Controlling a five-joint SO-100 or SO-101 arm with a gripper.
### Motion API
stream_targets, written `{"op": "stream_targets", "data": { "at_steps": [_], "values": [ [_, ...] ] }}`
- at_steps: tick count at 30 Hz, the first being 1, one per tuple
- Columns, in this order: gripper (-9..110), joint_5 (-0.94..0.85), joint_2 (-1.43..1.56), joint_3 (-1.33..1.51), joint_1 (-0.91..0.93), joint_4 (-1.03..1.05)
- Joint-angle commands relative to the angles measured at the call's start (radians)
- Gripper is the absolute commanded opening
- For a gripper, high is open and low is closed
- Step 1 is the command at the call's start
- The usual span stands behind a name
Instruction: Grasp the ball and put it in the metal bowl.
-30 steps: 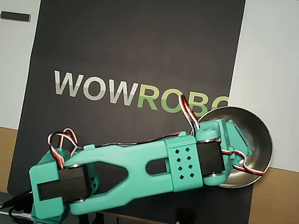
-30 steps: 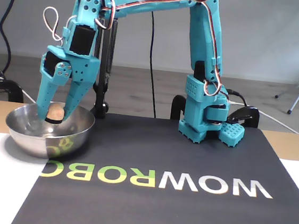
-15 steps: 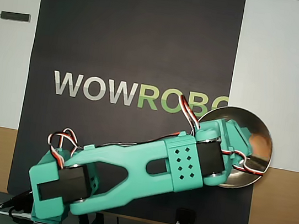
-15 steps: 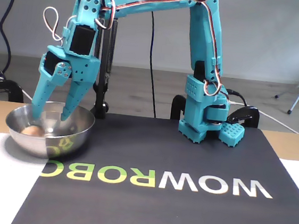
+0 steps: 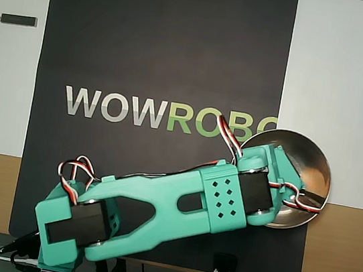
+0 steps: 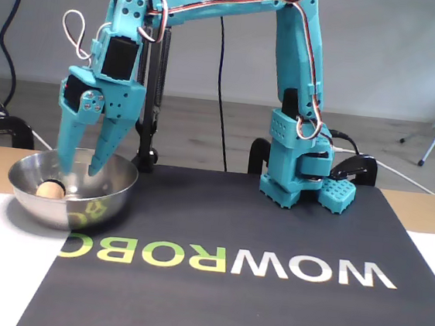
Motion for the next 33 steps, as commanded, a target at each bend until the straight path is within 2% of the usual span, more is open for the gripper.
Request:
{"op": "stream_targets", "data": {
  "at_steps": [1, 4, 5, 26, 33],
  "values": [
    [13, 0.0, 0.006, -0.025, -0.003, 0.006],
    [0, -0.002, 0.006, -0.025, -0.003, 0.006],
    [-1, -0.002, 0.006, -0.025, -0.003, 0.006],
    [0, 0.064, 0.02, -0.025, -0.025, 0.008],
    [0, 0.064, 0.025, -0.034, -0.077, 0.101]
  ]
}}
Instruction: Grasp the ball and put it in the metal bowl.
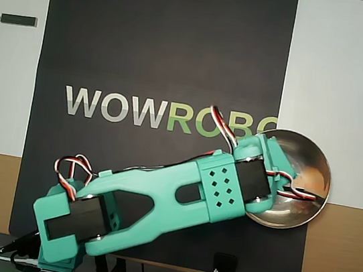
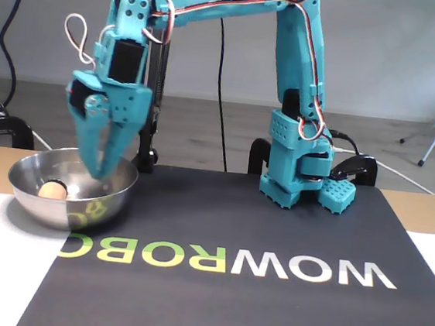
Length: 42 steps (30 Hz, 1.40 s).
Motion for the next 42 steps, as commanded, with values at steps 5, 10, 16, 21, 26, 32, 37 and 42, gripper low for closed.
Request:
{"op": "stream_targets", "data": {
  "at_steps": [5, 10, 16, 21, 26, 32, 37, 42],
  "values": [
    [0, 0.031, 0.069, -0.025, -0.08, 0.064],
    [0, 0.081, 0.133, -0.025, -0.152, 0.11],
    [0, 0.091, 0.17, -0.025, -0.255, 0.198],
    [0, 0.14, 0.201, -0.025, -0.341, 0.239],
    [0, 0.207, 0.235, -0.025, -0.426, 0.238],
    [0, 0.272, 0.241, -0.025, -0.532, 0.238],
    [0, 0.327, 0.242, -0.025, -0.62, 0.238],
    [0, 0.38, 0.247, -0.025, -0.715, 0.239]
  ]
}}
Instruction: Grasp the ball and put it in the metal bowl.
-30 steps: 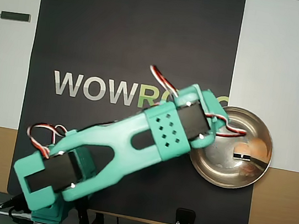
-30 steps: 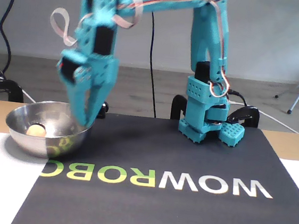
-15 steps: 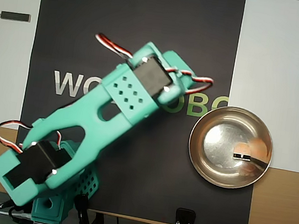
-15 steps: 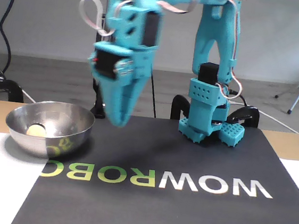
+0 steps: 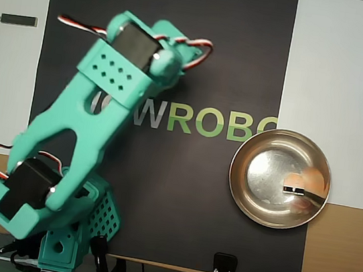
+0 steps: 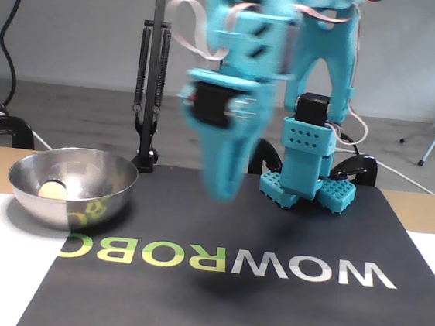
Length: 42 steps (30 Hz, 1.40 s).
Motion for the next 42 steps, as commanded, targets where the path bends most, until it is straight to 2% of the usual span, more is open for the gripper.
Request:
{"op": "stream_targets", "data": {
  "at_steps": [1, 6, 15, 25, 33, 36, 42],
  "values": [
    [0, 0.032, 0.064, -0.025, -0.051, 0.006],
    [0, 0.094, 0.126, -0.023, -0.141, 0.031],
    [0, 0.097, 0.196, -0.023, -0.285, 0.164],
    [0, 0.218, 0.199, -0.023, -0.402, 0.156],
    [0, 0.235, 0.213, -0.02, -0.437, 0.155],
    [0, 0.236, 0.261, 0.038, -0.439, 0.109],
    [0, 0.255, 0.431, 0.291, -0.439, -0.114]
  ]
}}
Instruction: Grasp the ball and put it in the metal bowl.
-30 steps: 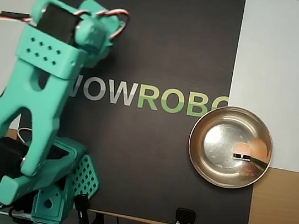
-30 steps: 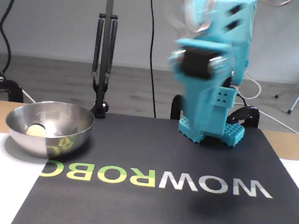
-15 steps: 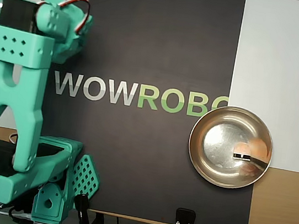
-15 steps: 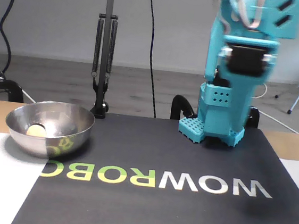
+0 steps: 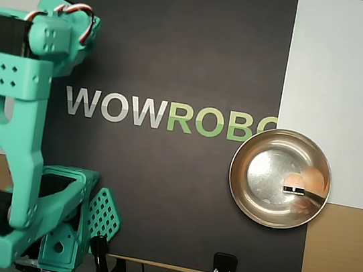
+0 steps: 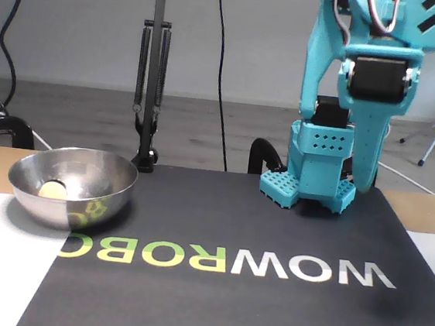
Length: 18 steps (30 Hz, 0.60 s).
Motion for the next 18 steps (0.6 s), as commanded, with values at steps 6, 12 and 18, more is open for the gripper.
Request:
{"op": "stream_targets", "data": {
  "at_steps": [6, 12, 18],
  "values": [
    [0, -0.002, 0.284, 0.331, 0.0, -0.25],
    [0, -0.006, 0.482, 0.529, 0.0, -0.403],
    [0, -0.009, 0.696, 0.755, 0.0, -0.584]
  ]
}}
